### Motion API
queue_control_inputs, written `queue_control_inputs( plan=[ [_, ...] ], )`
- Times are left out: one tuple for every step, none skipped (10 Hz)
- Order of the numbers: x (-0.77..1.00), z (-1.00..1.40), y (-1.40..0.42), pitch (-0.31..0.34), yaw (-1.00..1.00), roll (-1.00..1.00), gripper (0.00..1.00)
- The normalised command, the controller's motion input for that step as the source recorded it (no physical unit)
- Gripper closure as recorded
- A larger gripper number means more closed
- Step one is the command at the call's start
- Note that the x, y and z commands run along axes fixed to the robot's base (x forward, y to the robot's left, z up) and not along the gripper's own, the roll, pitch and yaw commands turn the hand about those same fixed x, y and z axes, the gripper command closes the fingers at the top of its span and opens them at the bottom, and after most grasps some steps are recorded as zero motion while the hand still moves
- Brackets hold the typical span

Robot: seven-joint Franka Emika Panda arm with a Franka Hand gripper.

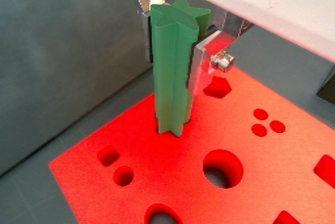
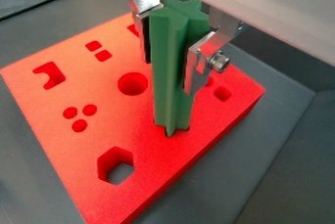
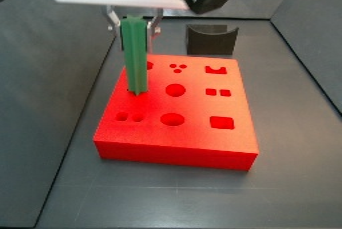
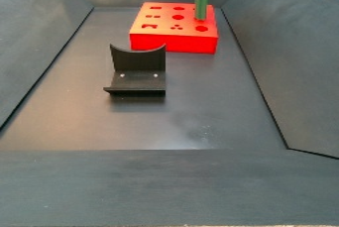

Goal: Pick up the star object. Move up. Move to above the board. Insert the star object.
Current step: Insert the star object.

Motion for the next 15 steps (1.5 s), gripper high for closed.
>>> queue_control_inputs(
  plan=[
    [0.00,-0.71,0.00,-0.066,0.00,0.18,1.00],
    [0.00,-0.71,0.00,-0.144,0.00,0.15,1.00],
    [-0.01,-0.69,-0.03,-0.190,0.00,0.19,1.00],
    [0.00,-0.65,-0.05,-0.216,0.00,0.22,1.00],
    [0.00,-0.65,-0.04,-0.210,0.00,0.22,1.00],
    [-0.01,-0.66,-0.04,-0.204,0.00,0.23,1.00],
    [-0.03,-0.68,-0.04,-0.197,0.00,0.23,1.00],
    [-0.04,-0.71,-0.05,-0.171,0.00,0.25,1.00],
    [-0.03,-0.74,-0.08,-0.160,0.00,0.25,1.00],
    [-0.06,-0.77,-0.11,-0.137,0.00,0.27,1.00],
    [-0.08,-0.80,-0.13,-0.121,0.00,0.27,1.00],
    [-0.03,-0.75,-0.11,-0.127,0.00,0.28,1.00],
    [-0.01,0.00,0.00,-0.017,0.00,0.00,1.00],
    [0.00,-0.02,0.00,0.000,0.00,0.00,1.00],
    [-0.05,-1.00,-0.05,0.000,-0.01,0.06,1.00]
  ],
)
